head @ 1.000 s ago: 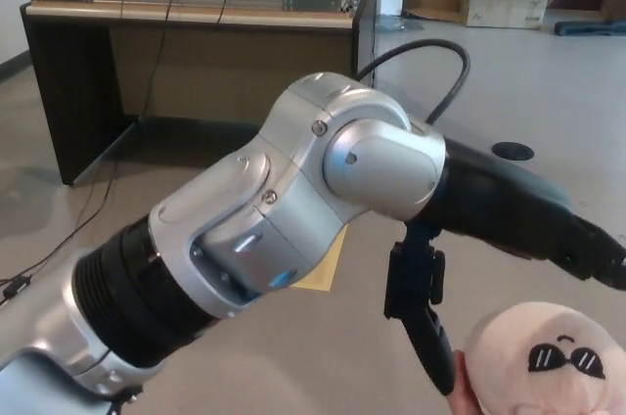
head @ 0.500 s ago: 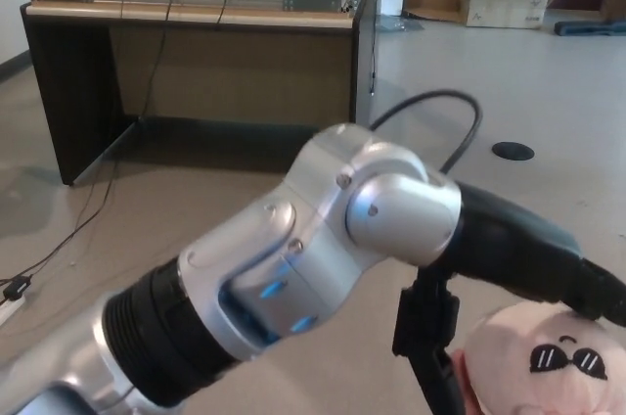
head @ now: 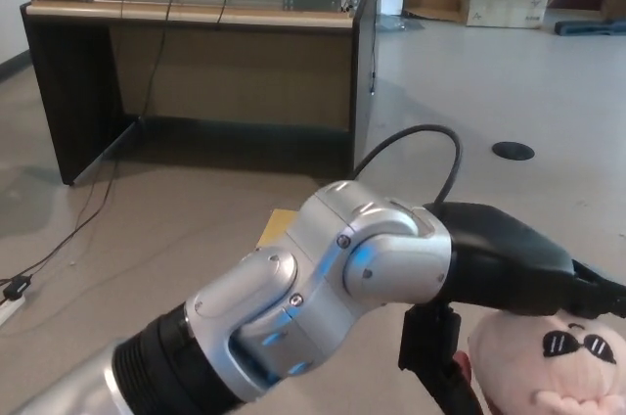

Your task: The robot extends its left hand to pick up an emotional support dumpling from the palm of a person and brings its hand down by its side. Then it extends its arm again to hand the dumpling back to the person.

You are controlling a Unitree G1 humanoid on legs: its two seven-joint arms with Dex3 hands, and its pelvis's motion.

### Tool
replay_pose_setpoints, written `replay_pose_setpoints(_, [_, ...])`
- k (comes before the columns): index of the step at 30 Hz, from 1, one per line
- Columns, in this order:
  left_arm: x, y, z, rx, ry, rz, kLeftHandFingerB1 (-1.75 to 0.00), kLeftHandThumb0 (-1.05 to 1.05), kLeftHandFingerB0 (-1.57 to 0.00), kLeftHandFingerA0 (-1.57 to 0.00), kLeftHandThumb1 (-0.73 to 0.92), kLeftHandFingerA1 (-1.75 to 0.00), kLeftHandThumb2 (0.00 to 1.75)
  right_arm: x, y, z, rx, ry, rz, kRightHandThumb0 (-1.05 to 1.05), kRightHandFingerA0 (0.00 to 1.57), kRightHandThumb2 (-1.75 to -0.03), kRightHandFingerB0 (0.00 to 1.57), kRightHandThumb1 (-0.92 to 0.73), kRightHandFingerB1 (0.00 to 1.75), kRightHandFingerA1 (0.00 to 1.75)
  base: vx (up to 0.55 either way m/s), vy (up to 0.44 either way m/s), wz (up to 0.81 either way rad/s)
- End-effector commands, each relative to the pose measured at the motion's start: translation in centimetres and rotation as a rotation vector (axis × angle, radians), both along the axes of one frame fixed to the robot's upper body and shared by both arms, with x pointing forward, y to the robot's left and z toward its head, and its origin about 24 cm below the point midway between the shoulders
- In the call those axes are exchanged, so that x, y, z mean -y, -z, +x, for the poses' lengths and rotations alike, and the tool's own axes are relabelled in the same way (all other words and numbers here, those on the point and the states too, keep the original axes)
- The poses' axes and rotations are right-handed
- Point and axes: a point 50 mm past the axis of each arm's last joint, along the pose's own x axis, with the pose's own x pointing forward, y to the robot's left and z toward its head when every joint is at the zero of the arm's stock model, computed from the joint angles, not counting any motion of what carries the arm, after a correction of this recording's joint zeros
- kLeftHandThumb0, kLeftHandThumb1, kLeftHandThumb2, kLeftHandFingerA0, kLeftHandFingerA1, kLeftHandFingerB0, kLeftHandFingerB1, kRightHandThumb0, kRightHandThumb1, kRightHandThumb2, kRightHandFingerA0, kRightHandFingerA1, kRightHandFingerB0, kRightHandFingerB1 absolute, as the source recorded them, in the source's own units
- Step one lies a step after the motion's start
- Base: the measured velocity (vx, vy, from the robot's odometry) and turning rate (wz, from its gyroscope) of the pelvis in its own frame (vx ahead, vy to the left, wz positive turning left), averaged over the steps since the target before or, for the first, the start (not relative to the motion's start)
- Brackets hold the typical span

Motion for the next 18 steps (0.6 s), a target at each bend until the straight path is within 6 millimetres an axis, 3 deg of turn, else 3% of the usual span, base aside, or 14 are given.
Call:
replay_pose_setpoints(1, [-0.1, 0.2, 0.2, 0.060, 0.003, -0.033, -0.03, -1.05, 0.00, 0.00, 0.29, -0.34, 0.88, 0.4, -0.6, 0.4, 0.009, 0.009, -0.007, -0.59, 0.60, -0.86, 0.16, -0.59, 0.43, 0.68, 0.00, 0.000, 0.00])
replay_pose_setpoints(2, [-0.2, 0.3, 0.2, 0.064, 0.000, -0.035, -0.04, -1.05, 0.00, 0.00, 0.21, -0.28, 1.07, 0.4, -0.7, 0.4, 0.010, 0.009, -0.007, -0.59, 0.60, -0.86, 0.16, -0.59, 0.43, 0.68, 0.00, 0.000, 0.00])
replay_pose_setpoints(5, [-0.3, 0.4, 0.4, 0.080, 0.000, -0.045, 0.00, -1.05, 0.00, -0.01, 0.20, -0.26, 1.09, 0.3, -0.8, 0.5, 0.012, 0.007, -0.006, -0.59, 0.60, -0.86, 0.16, -0.59, 0.43, 0.68, 0.00, 0.000, 0.00])
replay_pose_setpoints(6, [-0.3, 0.6, 0.4, 0.084, 0.000, -0.047, 0.00, -1.05, 0.00, -0.01, 0.29, -0.23, 1.15, 0.3, -0.7, 0.5, 0.011, 0.006, -0.006, -0.59, 0.60, -0.86, 0.16, -0.59, 0.43, 0.68, 0.00, 0.000, 0.00])
replay_pose_setpoints(9, [-0.3, 0.9, 0.2, 0.070, 0.008, -0.058, 0.00, -1.05, 0.00, -0.01, 0.30, -0.24, 1.15, 0.3, -0.4, 0.2, 0.005, 0.005, -0.007, -0.59, 0.60, -0.86, 0.16, -0.59, 0.43, 0.68, 0.00, 0.000, 0.00])
replay_pose_setpoints(10, [-0.3, 1.4, 0.1, 0.045, 0.045, -0.122, -0.19, -0.35, 0.00, 0.00, -0.10, -0.52, 0.89, 0.3, -0.2, 0.0, 0.001, 0.003, -0.006, -0.59, 0.60, -0.86, 0.16, -0.59, 0.43, 0.68, 0.00, 0.000, 0.00])
replay_pose_setpoints(12, [-0.3, 1.9, 0.0, 0.033, 0.073, -0.174, -0.23, -0.36, 0.00, 0.00, -0.17, -0.55, 0.86, 0.3, 0.1, -0.3, -0.006, 0.002, -0.007, -0.59, 0.60, -0.86, 0.16, -0.59, 0.43, 0.68, 0.00, 0.000, 0.00])
replay_pose_setpoints(13, [-0.3, 2.1, -0.1, 0.038, 0.084, -0.198, -0.35, -0.36, 0.00, -0.02, -0.22, -0.60, 0.83, 0.4, 0.1, -0.4, -0.007, 0.003, -0.008, -0.59, 0.60, -0.86, 0.16, -0.59, 0.43, 0.68, 0.00, 0.000, 0.00])
replay_pose_setpoints(15, [-0.3, 2.4, -0.1, 0.060, 0.096, -0.234, -0.34, -0.36, 0.00, -0.04, -0.21, -0.61, 0.84, 0.4, 0.0, -0.3, -0.006, 0.003, -0.009, -0.59, 0.60, -0.86, 0.16, -0.59, 0.43, 0.68, 0.00, 0.000, 0.00])
replay_pose_setpoints(16, [-0.3, 2.5, 0.0, 0.074, 0.102, -0.254, -0.04, -0.91, -0.23, 0.00, 0.14, -0.81, 1.41, 0.3, 0.0, -0.3, -0.005, 0.003, -0.009, -0.59, 0.60, -0.86, 0.16, -0.59, 0.43, 0.68, 0.00, 0.000, 0.00])
replay_pose_setpoints(17, [-0.3, 2.6, 0.0, 0.083, 0.106, -0.268, -0.04, -0.91, -0.23, 0.00, 0.14, -0.81, 1.41, 0.3, 0.0, -0.2, -0.004, 0.002, -0.008, -0.59, 0.60, -0.86, 0.16, -0.59, 0.43, 0.68, 0.00, 0.000, 0.00])
replay_pose_setpoints(18, [-0.4, 2.9, 0.0, 0.093, 0.112, -0.315, -0.53, -0.31, 0.00, -0.14, -0.26, -0.61, 0.78, 0.3, -0.1, -0.2, -0.004, 0.002, -0.008, -0.59, 0.60, -0.86, 0.16, -0.59, 0.43, 0.68, 0.00, 0.000, 0.00])
